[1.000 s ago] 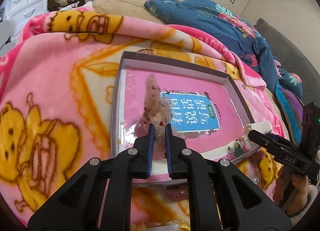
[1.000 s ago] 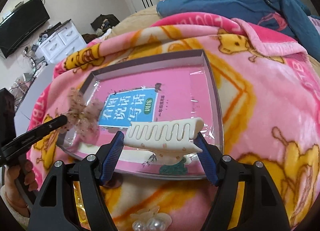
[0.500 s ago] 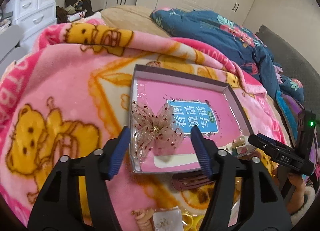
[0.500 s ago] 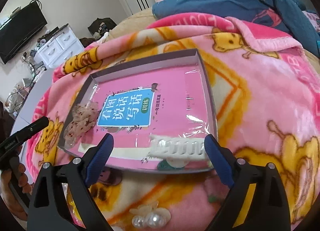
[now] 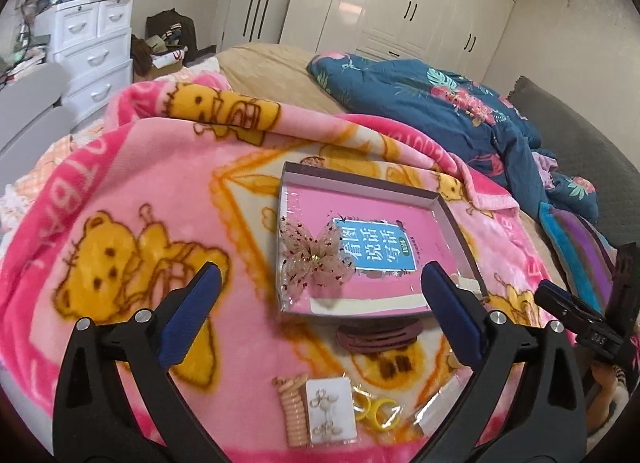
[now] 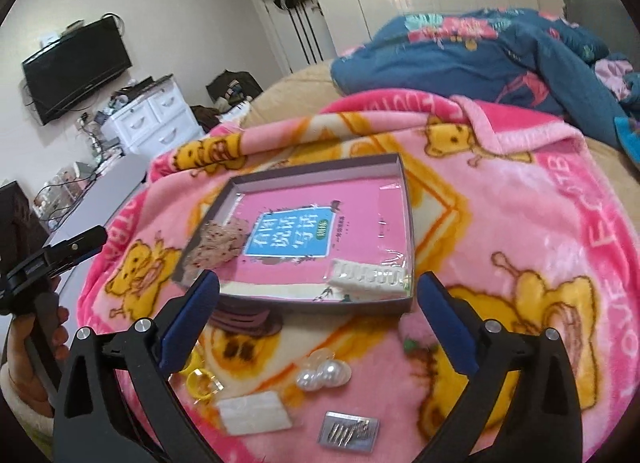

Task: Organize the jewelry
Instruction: 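Carry bow clip into the grey box and release with left tool while right tool drops claw clip there, then withdraw both tools from the box toward the remaining jewelry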

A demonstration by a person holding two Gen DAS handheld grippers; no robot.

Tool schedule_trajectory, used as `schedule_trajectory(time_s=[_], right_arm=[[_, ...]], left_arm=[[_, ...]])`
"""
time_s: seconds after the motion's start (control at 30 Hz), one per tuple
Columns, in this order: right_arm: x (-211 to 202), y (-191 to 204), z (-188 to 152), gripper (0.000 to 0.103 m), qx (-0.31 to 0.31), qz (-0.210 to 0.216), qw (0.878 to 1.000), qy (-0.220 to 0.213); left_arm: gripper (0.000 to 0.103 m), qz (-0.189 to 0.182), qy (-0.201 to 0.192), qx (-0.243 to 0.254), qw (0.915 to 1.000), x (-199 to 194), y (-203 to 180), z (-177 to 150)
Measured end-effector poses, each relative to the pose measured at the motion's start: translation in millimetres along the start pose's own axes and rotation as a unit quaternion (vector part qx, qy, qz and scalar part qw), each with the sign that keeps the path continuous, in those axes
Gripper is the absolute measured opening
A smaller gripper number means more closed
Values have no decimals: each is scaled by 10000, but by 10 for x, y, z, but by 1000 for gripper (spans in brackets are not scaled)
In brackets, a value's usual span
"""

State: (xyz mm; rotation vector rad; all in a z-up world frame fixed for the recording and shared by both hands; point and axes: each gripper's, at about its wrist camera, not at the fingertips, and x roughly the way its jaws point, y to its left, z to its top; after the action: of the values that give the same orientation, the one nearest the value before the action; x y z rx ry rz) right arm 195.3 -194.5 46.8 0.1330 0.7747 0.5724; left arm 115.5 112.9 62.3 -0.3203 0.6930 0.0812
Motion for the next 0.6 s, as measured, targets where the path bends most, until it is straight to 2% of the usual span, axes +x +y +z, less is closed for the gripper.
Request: schedule_trajectory(time_s=[0.27, 0.6], right_arm=[[-391, 190, -57, 98, -241, 144, 9993, -248], [-607, 395, -213, 99, -528, 289, 9978, -275]], left_arm=[[94, 55, -139, 63, 9999, -337, -27, -113], [94, 76, -135, 184, 9997, -550, -77, -314]])
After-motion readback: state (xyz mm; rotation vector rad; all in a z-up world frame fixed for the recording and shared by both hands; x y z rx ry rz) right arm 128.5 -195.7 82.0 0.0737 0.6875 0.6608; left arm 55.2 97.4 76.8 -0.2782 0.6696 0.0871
